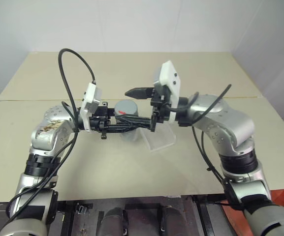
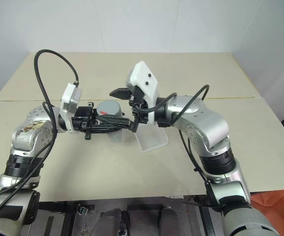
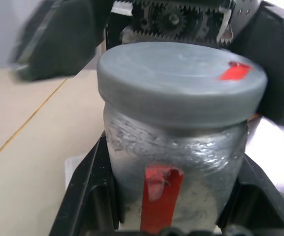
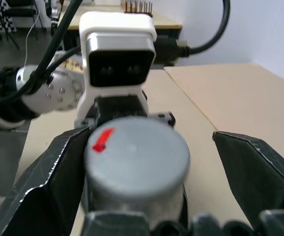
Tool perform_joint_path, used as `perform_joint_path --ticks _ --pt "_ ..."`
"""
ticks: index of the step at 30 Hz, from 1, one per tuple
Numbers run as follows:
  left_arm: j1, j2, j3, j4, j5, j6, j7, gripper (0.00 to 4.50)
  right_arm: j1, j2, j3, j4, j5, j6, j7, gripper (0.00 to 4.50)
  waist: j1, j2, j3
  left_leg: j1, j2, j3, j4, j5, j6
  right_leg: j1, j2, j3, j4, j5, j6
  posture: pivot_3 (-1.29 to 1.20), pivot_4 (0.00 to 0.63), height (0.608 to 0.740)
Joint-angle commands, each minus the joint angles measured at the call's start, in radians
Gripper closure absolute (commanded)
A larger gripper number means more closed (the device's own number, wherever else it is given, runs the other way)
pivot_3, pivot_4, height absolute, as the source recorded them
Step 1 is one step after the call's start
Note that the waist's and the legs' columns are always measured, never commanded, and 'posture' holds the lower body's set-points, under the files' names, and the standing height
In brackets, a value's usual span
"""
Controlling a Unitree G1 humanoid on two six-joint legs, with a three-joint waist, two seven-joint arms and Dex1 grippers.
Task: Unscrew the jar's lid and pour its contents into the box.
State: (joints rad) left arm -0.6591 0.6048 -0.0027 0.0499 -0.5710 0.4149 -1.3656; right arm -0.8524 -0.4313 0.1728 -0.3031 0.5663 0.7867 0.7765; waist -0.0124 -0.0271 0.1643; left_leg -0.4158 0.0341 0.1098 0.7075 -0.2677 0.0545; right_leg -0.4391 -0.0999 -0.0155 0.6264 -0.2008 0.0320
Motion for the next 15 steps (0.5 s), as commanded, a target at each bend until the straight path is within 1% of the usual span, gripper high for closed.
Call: perform_joint_path --ticks 1,5,9,13,15 --pt "0.002 0.031 0.029 -0.035 -0.033 -0.018 -0.054 2.57 0.005 -0.072 -0.113 0.043 -0.031 -0.025 -0.024 0.03 0.000 0.000 0.000 0.000 0.000 0.000 0.000 0.000 0.000 0.000 0.000 0.000 0.000 0.000 0.000 0.00 0.150 0.740" --pt "0.006 0.050 0.037 -0.039 -0.039 -0.013 -0.064 2.57 0.014 -0.118 -0.130 0.064 -0.035 -0.036 -0.021 0.03 0.006 0.000 0.000 0.000 0.000 0.001 0.000 0.000 0.001 0.001 0.000 0.000 -0.001 0.000 0.000 0.00 0.150 0.740" --pt "0.010 0.058 0.042 -0.042 -0.039 -0.007 -0.070 2.57 0.020 -0.133 -0.159 0.052 -0.019 -0.031 -0.012 0.03 -0.001 0.000 0.000 0.000 0.000 0.001 0.000 0.000 0.001 0.000 0.000 0.000 -0.001 0.000 0.000 0.00 0.150 0.740" --pt "0.001 0.039 0.040 -0.026 -0.032 -0.005 -0.046 2.57 0.048 -0.160 -0.171 -0.029 0.024 -0.014 0.025 0.03 -0.002 0.000 0.000 0.000 0.000 0.001 0.000 0.000 0.001 0.000 0.001 0.001 -0.001 0.000 0.000 0.00 0.150 0.740" --pt "-0.014 0.011 0.030 -0.008 -0.018 -0.015 -0.015 2.57 0.055 -0.150 -0.172 -0.100 0.084 0.025 0.025 0.03 0.000 0.000 0.000 0.000 0.000 0.000 0.000 -0.001 0.001 0.000 0.001 0.001 -0.001 0.000 0.000 0.00 0.150 0.740"
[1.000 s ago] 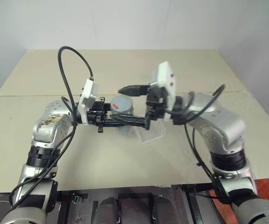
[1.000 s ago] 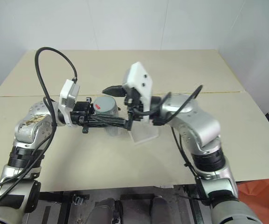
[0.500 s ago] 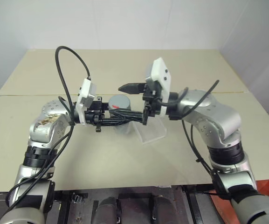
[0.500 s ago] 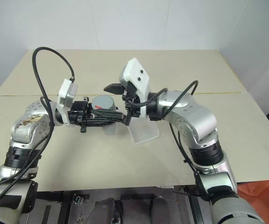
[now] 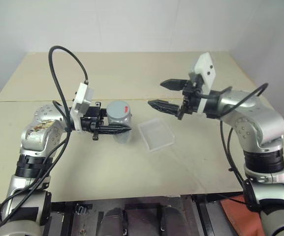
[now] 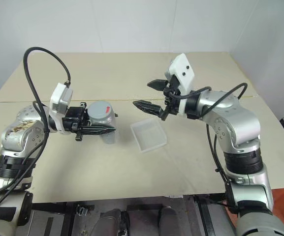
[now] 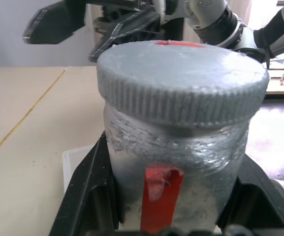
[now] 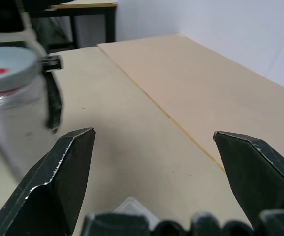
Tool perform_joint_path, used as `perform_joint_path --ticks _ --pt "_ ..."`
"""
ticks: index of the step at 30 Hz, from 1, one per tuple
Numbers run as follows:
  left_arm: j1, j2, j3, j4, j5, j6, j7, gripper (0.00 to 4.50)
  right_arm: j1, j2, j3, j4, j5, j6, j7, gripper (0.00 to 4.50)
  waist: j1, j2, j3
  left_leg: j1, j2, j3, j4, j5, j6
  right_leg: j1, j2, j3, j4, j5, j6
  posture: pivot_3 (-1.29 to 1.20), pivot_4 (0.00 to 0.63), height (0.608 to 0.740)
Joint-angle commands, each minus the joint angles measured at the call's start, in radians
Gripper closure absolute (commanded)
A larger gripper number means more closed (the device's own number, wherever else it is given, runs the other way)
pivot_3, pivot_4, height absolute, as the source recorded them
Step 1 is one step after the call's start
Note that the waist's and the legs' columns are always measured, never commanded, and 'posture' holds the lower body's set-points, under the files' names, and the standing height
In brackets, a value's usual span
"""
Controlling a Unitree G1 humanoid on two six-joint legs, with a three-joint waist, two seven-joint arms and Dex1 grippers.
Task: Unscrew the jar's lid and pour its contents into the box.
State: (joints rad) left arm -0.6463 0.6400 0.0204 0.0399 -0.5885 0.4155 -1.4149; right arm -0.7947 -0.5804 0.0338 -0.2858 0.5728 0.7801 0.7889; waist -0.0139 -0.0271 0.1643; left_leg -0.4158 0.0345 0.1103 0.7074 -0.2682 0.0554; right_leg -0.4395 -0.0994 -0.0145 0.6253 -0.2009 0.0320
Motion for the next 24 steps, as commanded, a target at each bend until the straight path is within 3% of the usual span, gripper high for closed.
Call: perform_joint_path --ticks 1,4,14,24 --pt "-0.033 -0.039 0.003 0.008 0.006 -0.020 0.050 2.57 -0.001 0.009 -0.033 -0.149 0.105 0.049 0.006 0.03 0.002 0.000 0.000 0.000 0.000 0.000 0.000 0.000 0.000 0.000 0.000 0.000 0.000 0.000 0.000 0.00 0.150 0.740" --pt "-0.035 -0.066 -0.002 0.008 0.011 -0.020 0.072 2.57 -0.016 0.052 -0.004 -0.197 0.126 0.079 -0.044 0.03 0.002 0.000 0.000 0.000 0.000 -0.001 0.000 0.000 0.000 0.000 0.000 0.000 0.000 0.000 0.000 0.00 0.150 0.740" --pt "-0.006 -0.068 -0.009 -0.037 0.003 -0.006 0.083 2.57 -0.097 0.191 0.154 -0.127 -0.011 0.066 -0.175 0.03 0.000 0.000 0.000 0.000 0.000 0.000 0.000 0.000 -0.001 0.000 0.000 0.000 0.001 0.000 0.000 0.00 0.150 0.740" --pt "0.010 -0.038 0.001 -0.049 -0.003 -0.011 0.071 2.57 -0.084 0.187 0.103 -0.052 -0.043 0.028 -0.145 0.03 0.001 0.000 0.000 0.000 0.000 0.000 0.000 0.001 -0.002 0.000 0.000 -0.001 0.001 0.000 0.000 0.00 0.150 0.740"
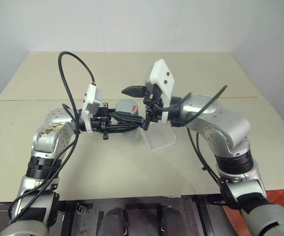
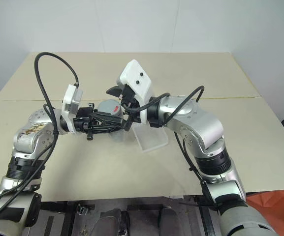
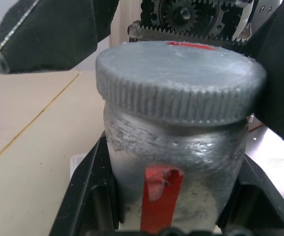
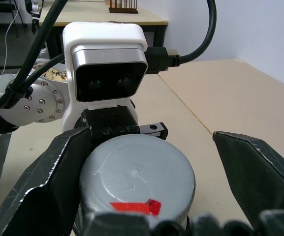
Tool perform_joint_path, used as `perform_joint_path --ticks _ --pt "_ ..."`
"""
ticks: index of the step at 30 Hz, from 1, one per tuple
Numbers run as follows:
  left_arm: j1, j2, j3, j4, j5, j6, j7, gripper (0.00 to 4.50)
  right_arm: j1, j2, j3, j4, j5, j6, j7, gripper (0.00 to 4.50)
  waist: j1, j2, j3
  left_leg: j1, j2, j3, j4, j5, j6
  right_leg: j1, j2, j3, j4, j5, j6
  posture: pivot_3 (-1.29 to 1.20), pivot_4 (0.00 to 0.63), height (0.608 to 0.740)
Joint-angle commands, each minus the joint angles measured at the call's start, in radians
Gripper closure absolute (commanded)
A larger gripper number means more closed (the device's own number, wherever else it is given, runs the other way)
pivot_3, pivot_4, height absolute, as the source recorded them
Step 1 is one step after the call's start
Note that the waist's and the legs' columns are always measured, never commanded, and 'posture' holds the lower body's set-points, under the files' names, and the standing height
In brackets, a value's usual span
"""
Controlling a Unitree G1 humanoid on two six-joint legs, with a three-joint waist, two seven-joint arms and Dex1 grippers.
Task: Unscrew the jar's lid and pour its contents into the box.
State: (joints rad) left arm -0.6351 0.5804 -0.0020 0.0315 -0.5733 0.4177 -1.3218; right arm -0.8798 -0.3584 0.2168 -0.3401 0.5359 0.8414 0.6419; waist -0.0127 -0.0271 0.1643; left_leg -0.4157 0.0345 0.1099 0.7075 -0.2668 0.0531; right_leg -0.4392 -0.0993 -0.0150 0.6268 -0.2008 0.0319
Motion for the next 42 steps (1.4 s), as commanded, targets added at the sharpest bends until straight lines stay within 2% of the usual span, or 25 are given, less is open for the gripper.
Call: perform_joint_path --ticks 1,8,16,25,29,36,42 --pt "-0.001 0.026 0.024 -0.039 -0.019 -0.014 -0.024 2.57 0.004 -0.042 -0.090 0.003 -0.003 -0.034 0.008 0.03 0.000 0.000 0.000 0.000 0.000 0.000 0.000 0.000 0.000 0.000 0.000 0.000 0.000 0.000 0.000 0.00 0.150 0.740" --pt "-0.006 0.050 0.032 -0.027 -0.024 -0.016 -0.037 2.57 0.030 -0.130 -0.157 0.004 0.021 -0.038 0.040 0.03 0.000 0.000 0.000 0.000 0.000 0.000 0.000 -0.001 0.002 0.000 0.000 0.000 0.000 0.000 0.000 0.00 0.150 0.740" --pt "-0.013 0.049 0.033 -0.020 -0.023 -0.015 -0.048 2.57 0.037 -0.148 -0.185 0.008 0.029 -0.037 0.041 0.03 0.000 0.000 0.000 0.000 0.000 0.000 0.000 -0.001 0.002 0.000 0.000 0.000 -0.001 0.000 0.000 0.00 0.150 0.740" --pt "-0.008 0.036 0.030 -0.015 -0.014 -0.016 -0.038 2.57 0.112 -0.219 -0.216 -0.116 0.119 -0.008 0.120 0.03 0.001 0.000 0.000 0.000 0.000 0.000 0.000 -0.001 0.002 0.000 0.000 0.000 -0.001 0.000 0.000 0.00 0.150 0.740" --pt "-0.007 0.016 0.023 -0.014 -0.003 -0.024 -0.019 2.57 0.105 -0.192 -0.215 -0.175 0.197 0.020 0.108 0.03 0.001 0.000 0.000 0.000 0.000 0.000 0.000 -0.001 0.003 0.000 0.000 0.000 -0.001 0.000 0.000 0.00 0.150 0.740" --pt "-0.005 -0.007 0.010 -0.029 0.001 -0.029 -0.004 2.57 0.070 -0.103 -0.100 -0.151 0.146 0.022 0.034 0.03 -0.001 0.000 0.000 0.000 0.000 0.000 0.000 -0.001 0.002 0.000 0.000 0.001 -0.001 0.000 0.000 0.00 0.150 0.740" --pt "-0.005 -0.007 0.011 -0.034 0.000 -0.034 -0.007 2.57 0.050 -0.069 -0.043 -0.107 0.089 0.013 0.011 0.03 0.002 0.000 0.000 0.000 0.000 0.000 0.000 -0.001 0.002 0.000 0.000 0.000 -0.001 0.000 0.000 0.00 0.150 0.740"
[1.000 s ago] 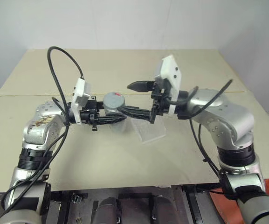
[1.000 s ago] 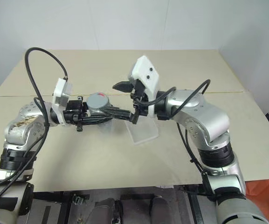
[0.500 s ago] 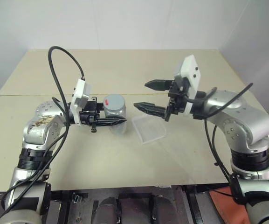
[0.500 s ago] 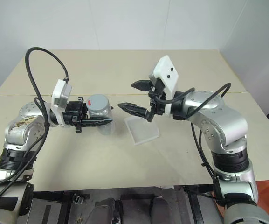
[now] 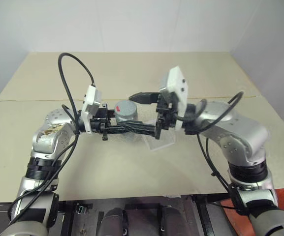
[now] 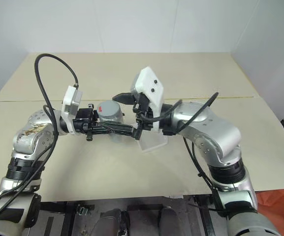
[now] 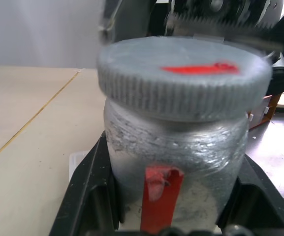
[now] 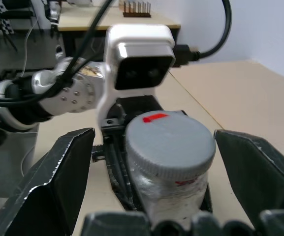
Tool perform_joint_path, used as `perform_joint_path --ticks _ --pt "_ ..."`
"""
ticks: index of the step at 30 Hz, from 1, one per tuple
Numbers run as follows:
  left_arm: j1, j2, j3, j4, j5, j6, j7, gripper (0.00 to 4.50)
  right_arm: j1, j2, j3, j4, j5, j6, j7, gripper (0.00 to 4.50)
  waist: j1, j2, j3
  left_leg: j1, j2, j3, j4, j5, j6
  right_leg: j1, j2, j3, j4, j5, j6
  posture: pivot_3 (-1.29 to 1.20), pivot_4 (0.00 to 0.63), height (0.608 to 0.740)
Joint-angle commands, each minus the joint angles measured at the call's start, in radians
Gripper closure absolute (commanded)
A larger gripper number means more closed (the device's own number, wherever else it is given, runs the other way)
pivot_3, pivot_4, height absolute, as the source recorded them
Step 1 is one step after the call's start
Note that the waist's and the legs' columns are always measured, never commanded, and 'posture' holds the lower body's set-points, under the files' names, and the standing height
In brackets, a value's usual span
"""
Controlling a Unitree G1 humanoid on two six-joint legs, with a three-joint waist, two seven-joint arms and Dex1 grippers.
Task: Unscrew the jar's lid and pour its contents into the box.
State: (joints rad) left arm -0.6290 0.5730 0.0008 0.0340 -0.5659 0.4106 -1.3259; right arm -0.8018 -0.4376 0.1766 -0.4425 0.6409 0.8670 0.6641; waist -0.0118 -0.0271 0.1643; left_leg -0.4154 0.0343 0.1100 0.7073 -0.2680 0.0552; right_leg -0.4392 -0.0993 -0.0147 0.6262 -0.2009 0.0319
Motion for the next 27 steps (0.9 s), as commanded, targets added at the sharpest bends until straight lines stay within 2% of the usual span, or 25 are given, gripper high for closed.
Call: perform_joint_path --ticks 1,10,13,15,17,21,27 --pt "-0.012 0.001 0.008 -0.036 -0.007 -0.026 -0.003 2.57 -0.032 0.014 0.000 0.004 -0.022 -0.016 -0.011 0.03 0.001 0.000 0.000 0.000 0.000 0.000 0.000 0.000 0.000 0.000 0.000 0.000 0.000 0.000 0.000 0.00 0.150 0.740" --pt "-0.020 0.000 0.004 -0.022 -0.003 -0.037 -0.010 2.57 -0.056 0.036 -0.010 0.034 -0.030 -0.015 0.005 0.03 -0.001 0.000 0.000 0.000 0.000 0.000 0.000 0.000 0.000 0.000 0.000 0.000 0.000 0.000 0.000 0.00 0.150 0.740" --pt "-0.017 -0.002 0.004 -0.022 0.000 -0.040 -0.012 2.57 -0.056 0.040 -0.013 0.030 -0.026 -0.011 0.005 0.59 0.000 0.000 0.000 0.000 0.000 0.000 0.000 0.000 0.000 0.000 0.000 0.000 0.000 0.000 0.000 0.00 0.150 0.740" --pt "-0.013 -0.002 0.004 -0.022 0.001 -0.041 -0.013 2.57 -0.056 0.043 -0.020 0.020 -0.014 -0.007 0.005 1.27 -0.001 0.000 0.000 0.000 0.000 0.000 0.000 0.000 0.000 0.000 0.000 0.000 0.000 0.000 0.000 0.00 0.150 0.740" --pt "-0.013 -0.002 0.003 -0.021 0.003 -0.042 -0.014 2.57 -0.059 0.043 -0.026 0.015 -0.005 -0.002 0.008 1.74 0.000 0.000 0.000 0.000 0.000 0.000 0.000 0.000 0.000 0.000 0.000 0.000 0.000 0.000 0.000 0.00 0.150 0.740" --pt "-0.011 -0.001 0.000 -0.015 0.009 -0.051 -0.016 2.57 -0.070 0.045 -0.059 0.022 0.030 0.022 0.004 1.74 -0.001 0.000 0.000 0.000 0.000 0.000 0.000 0.000 0.000 0.000 0.000 0.000 0.000 0.000 0.000 0.00 0.150 0.740" --pt "-0.001 0.012 0.001 0.009 0.032 -0.074 -0.025 2.57 -0.129 0.045 -0.216 0.067 0.088 0.054 -0.090 1.74 0.001 0.000 0.000 0.000 0.000 0.000 0.000 0.000 0.000 0.000 0.000 0.000 0.001 0.000 0.000 0.00 0.150 0.740"
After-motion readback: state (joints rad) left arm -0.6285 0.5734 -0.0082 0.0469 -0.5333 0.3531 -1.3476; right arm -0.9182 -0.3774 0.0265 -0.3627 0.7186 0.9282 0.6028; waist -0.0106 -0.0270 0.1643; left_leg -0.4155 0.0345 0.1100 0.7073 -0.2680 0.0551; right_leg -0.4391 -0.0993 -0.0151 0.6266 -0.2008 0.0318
